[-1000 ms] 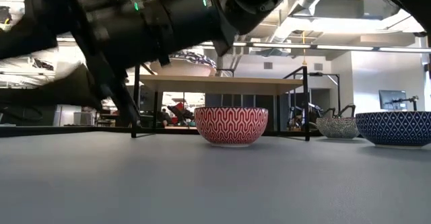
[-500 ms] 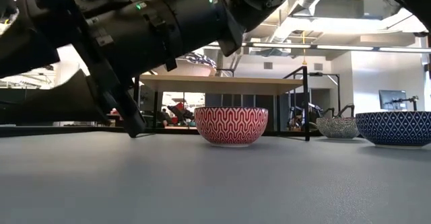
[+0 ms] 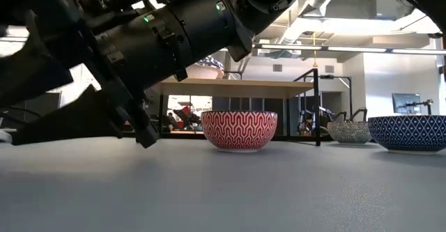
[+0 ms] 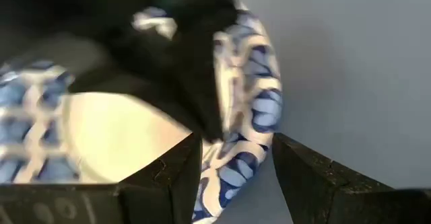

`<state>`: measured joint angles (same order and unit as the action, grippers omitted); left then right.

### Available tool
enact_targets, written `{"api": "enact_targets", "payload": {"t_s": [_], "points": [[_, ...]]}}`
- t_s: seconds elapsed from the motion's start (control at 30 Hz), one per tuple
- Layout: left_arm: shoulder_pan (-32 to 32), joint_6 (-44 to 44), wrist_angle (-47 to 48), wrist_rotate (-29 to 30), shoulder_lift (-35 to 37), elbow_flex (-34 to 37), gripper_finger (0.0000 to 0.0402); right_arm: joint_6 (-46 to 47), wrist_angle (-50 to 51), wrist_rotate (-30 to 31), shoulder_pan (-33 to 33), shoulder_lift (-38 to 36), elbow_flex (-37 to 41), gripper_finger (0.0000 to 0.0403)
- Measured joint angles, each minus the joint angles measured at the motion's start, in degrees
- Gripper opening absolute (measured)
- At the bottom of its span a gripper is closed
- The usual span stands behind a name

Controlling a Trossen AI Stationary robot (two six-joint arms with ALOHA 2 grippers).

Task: Place and stack bowls onto a shelf
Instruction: Stack the white patterned bowl on top of the white patterned bowl on the shelf

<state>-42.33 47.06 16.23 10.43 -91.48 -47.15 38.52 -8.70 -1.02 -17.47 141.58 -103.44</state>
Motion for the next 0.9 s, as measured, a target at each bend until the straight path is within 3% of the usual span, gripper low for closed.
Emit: {"api": "enact_targets", "payload": {"t_s": [0.27,0.53,0.77,0.9], "points": [[0.14,-2.91,12.55,2.32,-0.02,-7.2,0.0001,-0.01,2.51,0.02,0.58,0.0,0.0,0.0207],[0.14,-2.85,14.31,0.64,-0.02,-8.99,0.0,-1.01,2.95,-0.53,-0.45,0.0,0.0,0.0196],[0.11,-0.82,15.82,0.85,-0.02,-9.01,0.0,-2.45,3.51,-0.58,-0.9,-0.07,0.0,0.0098],[0.11,2.85,24.06,1.87,-0.02,-11.07,0.0,-4.68,4.3,-0.48,-0.53,-0.85,0.0,0.0025]]}}
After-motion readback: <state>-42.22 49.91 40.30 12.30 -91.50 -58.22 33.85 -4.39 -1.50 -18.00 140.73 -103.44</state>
